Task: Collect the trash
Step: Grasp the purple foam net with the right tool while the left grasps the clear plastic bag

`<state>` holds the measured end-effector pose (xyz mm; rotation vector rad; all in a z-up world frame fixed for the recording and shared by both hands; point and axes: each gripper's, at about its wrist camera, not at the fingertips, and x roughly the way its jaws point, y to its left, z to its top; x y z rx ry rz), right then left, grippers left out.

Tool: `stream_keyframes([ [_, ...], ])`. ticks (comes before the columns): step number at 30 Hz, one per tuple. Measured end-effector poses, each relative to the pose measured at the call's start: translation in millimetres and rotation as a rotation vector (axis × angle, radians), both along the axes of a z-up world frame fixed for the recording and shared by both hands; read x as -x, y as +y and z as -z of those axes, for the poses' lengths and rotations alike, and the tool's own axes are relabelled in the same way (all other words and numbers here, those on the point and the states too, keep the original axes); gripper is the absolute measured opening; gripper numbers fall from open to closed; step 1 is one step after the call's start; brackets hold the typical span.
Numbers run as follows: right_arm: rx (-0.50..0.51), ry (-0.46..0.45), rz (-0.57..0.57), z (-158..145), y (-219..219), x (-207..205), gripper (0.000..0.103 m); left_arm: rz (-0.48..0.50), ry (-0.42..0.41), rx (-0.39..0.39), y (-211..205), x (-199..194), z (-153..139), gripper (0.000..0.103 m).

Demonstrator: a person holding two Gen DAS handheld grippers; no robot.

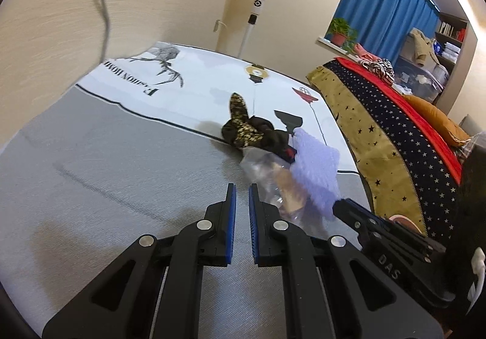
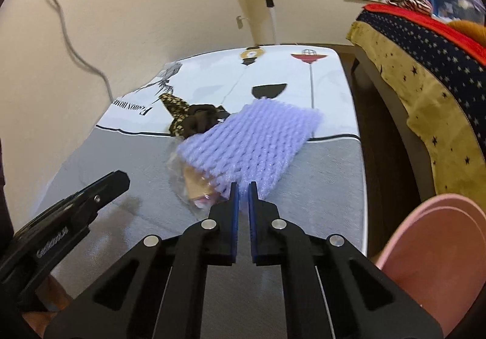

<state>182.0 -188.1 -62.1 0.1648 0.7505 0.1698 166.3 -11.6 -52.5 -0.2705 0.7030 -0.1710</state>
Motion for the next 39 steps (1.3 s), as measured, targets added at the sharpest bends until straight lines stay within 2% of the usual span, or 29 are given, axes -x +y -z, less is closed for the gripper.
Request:
stream_keyframes([
  [4, -0.019, -0.006, 0.029, -2, -14, 5, 0.006, 0.015, 0.022, 0.042, -5, -9, 3, 0.009],
  [8, -0.035, -0.005, 0.071, -3, -31, 15, 0.006, 0.04, 0.037, 0.053, -13, -18, 5, 0.009],
  [9, -0.039, -0.003, 0.078, -3, -34, 16, 0.006, 0.042, 0.047, 0.067, -13, -21, 6, 0.014],
  [10, -0.04, -0.002, 0.088, -4, -37, 18, 0.006, 0.043, 0.055, 0.084, -14, -24, 8, 0.024],
  [12, -0.039, 0.0, 0.1, -4, -41, 21, 0.006, 0.036, 0.064, 0.101, -14, -28, 10, 0.037],
  [16, -0.032, 0.001, 0.108, -5, -46, 26, 0.006, 0.059, 0.116, 0.14, -19, -39, 19, 0.039],
  [20, -0.028, 0.001, 0.106, -5, -48, 29, 0.006, 0.068, 0.151, 0.146, -23, -44, 27, 0.039],
  [21, -0.025, 0.001, 0.104, -6, -48, 30, 0.006, 0.077, 0.16, 0.156, -24, -45, 29, 0.039],
  [25, -0.021, 0.004, 0.107, -7, -49, 35, 0.006, 0.097, 0.171, 0.174, -23, -43, 31, 0.015],
  [28, -0.018, -0.001, 0.109, -10, -50, 39, 0.006, 0.099, 0.155, 0.148, -22, -38, 25, 0.008],
  [34, -0.002, -0.022, 0.11, -23, -50, 53, 0.006, 0.08, 0.118, 0.061, -20, -21, 10, 0.006],
  [39, 0.004, -0.037, 0.119, -33, -52, 66, 0.006, 0.079, 0.086, 0.019, -16, -3, -3, 0.006],
])
